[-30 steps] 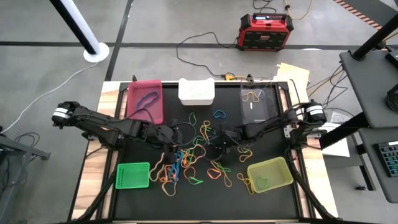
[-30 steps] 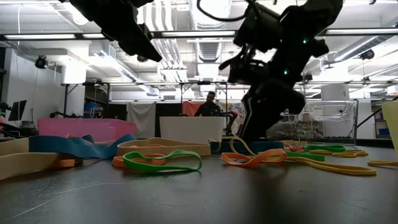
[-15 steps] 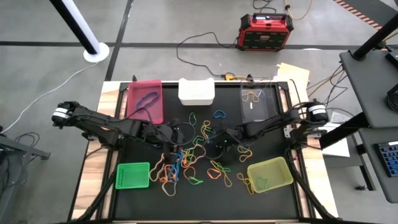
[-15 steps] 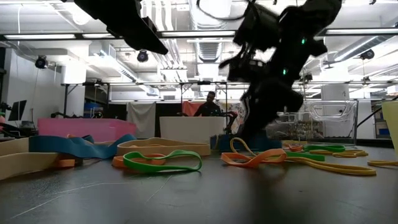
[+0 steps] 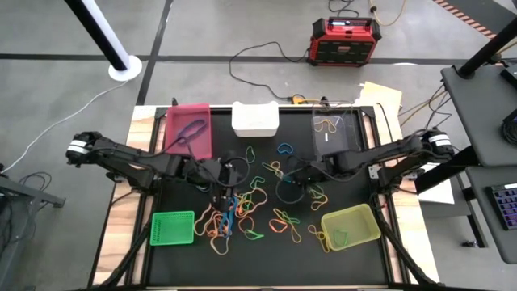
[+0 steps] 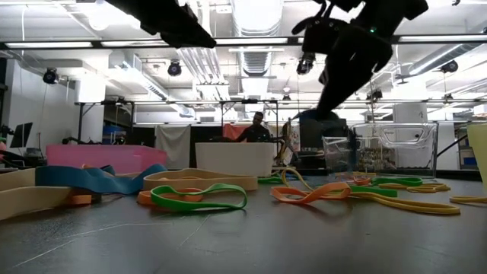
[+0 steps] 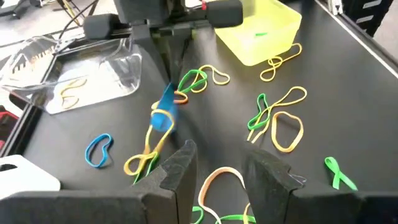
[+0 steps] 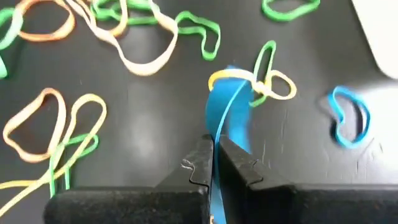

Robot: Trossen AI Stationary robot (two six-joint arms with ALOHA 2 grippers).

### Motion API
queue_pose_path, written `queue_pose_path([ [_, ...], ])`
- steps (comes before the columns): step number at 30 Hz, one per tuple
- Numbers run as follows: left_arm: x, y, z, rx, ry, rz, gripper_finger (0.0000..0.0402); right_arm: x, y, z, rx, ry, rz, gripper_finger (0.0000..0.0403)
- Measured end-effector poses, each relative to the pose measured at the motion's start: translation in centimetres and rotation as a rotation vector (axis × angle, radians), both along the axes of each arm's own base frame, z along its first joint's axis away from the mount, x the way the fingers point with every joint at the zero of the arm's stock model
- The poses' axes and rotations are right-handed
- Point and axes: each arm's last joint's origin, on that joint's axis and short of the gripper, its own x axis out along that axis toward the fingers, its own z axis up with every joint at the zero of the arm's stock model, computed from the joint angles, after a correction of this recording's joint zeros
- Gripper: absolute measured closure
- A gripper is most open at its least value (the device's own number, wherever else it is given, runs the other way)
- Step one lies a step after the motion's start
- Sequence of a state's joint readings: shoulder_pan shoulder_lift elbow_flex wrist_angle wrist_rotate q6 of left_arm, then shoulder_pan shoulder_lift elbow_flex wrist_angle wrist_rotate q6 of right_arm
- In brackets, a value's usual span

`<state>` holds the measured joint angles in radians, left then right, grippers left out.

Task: Sort rubber bands into baskets
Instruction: Put the blue rubber band into the pink bin

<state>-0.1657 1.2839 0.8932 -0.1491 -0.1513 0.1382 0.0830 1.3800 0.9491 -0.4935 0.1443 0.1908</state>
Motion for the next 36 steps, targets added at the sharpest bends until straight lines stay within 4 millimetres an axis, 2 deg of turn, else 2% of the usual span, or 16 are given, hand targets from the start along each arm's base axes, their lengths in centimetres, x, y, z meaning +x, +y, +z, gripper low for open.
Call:
queue_pose_path([
  [3,0.1,0.2,0.0,-0.001,-0.009,0.007,0.0294,-0.2,0.1,0.2,0.075,0.04,-0.004,0.0394],
  [7,0.2,0.3,0.2,-0.004,-0.023,0.01,0.0294,-0.4,0.3,0.3,0.09,0.068,-0.01,0.0394],
  [11,0.2,0.3,0.2,-0.004,-0.025,0.01,0.0294,-0.3,-0.1,0.2,0.174,0.076,-0.117,0.0394],
  [19,0.4,0.2,0.3,-0.011,-0.053,0.011,0.0294,1.0,-0.2,-2.1,0.215,0.132,-0.12,0.0394],
  [23,0.4,0.2,0.0,-0.02,-0.044,0.016,0.0294,1.9,-0.3,-2.6,0.196,0.088,-0.088,0.0394],
  [29,0.1,0.3,-1.2,-0.031,-0.031,0.023,0.0294,2.0,-0.3,-1.8,0.138,0.027,-0.031,0.0394],
  [36,0.1,0.3,-2.2,-0.05,-0.187,0.019,0.0294,3.4,0.0,-1.1,0.135,-0.126,0.068,0.0394],
])
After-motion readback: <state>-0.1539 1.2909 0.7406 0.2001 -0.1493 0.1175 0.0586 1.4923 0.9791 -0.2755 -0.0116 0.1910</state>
